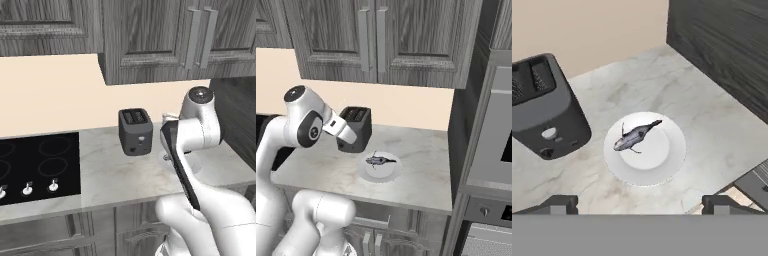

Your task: Place the fish on the bottom rack of the oven, and slide the tray back inside. Close the oven door.

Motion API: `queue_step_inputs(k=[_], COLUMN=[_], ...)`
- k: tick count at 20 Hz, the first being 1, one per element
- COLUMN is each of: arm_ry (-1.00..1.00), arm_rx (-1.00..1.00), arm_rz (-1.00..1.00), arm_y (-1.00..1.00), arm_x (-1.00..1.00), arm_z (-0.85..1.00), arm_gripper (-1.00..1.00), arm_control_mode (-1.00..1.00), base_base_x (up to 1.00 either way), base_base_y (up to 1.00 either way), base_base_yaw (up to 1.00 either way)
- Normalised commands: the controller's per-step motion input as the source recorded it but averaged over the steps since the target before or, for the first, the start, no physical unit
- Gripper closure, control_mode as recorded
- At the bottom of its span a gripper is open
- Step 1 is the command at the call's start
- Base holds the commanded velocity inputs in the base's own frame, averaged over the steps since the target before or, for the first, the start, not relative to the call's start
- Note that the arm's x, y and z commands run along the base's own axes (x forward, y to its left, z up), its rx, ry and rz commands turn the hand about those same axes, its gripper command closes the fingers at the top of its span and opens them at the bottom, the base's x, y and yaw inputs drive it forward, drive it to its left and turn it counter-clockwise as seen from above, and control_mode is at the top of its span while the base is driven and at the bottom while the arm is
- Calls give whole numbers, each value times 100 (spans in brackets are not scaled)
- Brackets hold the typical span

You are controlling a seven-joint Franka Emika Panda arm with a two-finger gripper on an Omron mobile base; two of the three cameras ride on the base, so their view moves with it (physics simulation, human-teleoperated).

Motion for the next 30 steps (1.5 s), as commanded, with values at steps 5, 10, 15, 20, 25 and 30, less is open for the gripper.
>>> queue_step_inputs(k=[5, 10, 15, 20, 25, 30], arm_ry=[6, 13, 2, 11, 27, 20], arm_rx=[18, 28, 10, 0, 1, 5], arm_rz=[-33, -20, -5, 0, 0, -2], arm_y=[-43, -58, -45, -13, 7, 10], arm_x=[0, 1, 6, 8, 26, 32], arm_z=[-13, -12, -9, -55, -51, -39], arm_gripper=[-100, -100, -100, -100, -100, -100], arm_control_mode=[-100, -100, -100, -100, -100, -100], base_base_x=[0, 0, 0, 0, 0, 0], base_base_y=[0, 0, 0, 0, 0, 0], base_base_yaw=[0, 0, 0, 0, 0, 0])
